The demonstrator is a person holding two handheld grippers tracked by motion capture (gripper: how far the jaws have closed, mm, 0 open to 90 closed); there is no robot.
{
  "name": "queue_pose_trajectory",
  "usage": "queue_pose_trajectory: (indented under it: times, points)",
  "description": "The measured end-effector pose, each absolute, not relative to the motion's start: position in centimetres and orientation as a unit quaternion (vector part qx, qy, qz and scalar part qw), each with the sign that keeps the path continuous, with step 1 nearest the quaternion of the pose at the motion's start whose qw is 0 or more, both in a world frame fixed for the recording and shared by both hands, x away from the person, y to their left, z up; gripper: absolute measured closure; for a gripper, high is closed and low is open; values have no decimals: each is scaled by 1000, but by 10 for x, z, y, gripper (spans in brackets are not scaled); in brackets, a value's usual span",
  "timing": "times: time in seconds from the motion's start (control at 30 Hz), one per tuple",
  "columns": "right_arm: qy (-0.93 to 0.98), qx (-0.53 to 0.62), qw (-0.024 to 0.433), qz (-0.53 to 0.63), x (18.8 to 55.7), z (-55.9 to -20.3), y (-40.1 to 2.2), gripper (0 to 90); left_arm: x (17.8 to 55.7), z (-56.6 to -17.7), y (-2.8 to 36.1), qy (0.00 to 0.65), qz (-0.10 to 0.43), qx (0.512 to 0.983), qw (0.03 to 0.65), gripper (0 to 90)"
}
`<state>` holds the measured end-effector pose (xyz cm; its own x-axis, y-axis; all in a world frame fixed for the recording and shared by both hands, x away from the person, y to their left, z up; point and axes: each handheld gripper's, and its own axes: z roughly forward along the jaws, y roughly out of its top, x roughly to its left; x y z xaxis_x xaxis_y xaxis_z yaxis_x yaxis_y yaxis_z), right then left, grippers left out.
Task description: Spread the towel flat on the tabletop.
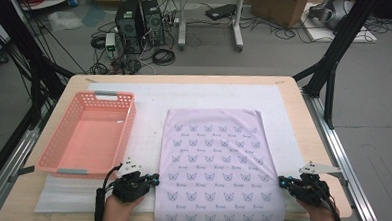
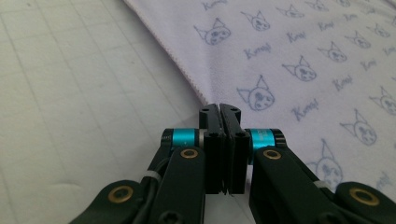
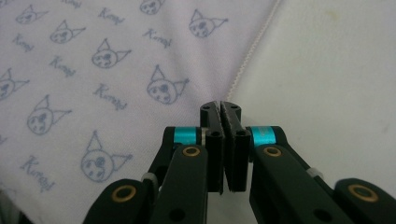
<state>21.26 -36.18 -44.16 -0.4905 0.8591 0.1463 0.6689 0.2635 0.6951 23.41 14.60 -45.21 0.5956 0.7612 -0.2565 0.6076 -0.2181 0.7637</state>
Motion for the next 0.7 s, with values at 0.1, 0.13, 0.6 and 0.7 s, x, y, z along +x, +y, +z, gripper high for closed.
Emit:
queue_pose_trajectory:
  times: [0.1, 0.13, 0.6, 0.7]
  points:
    - [785, 490, 122, 358, 210, -439, -363, 830, 230, -451, 148, 434, 86, 776, 449, 865]
    - [783, 491, 126, 360, 209, -438, -364, 753, 230, -451, 149, 431, 90, 777, 450, 815]
    - [783, 457, 196, 374, 231, -444, -335, 779, 254, -443, 148, 406, 131, 739, 522, 409]
    - [786, 466, 202, 352, 231, -445, -339, 789, 254, -438, 151, 405, 134, 730, 534, 399]
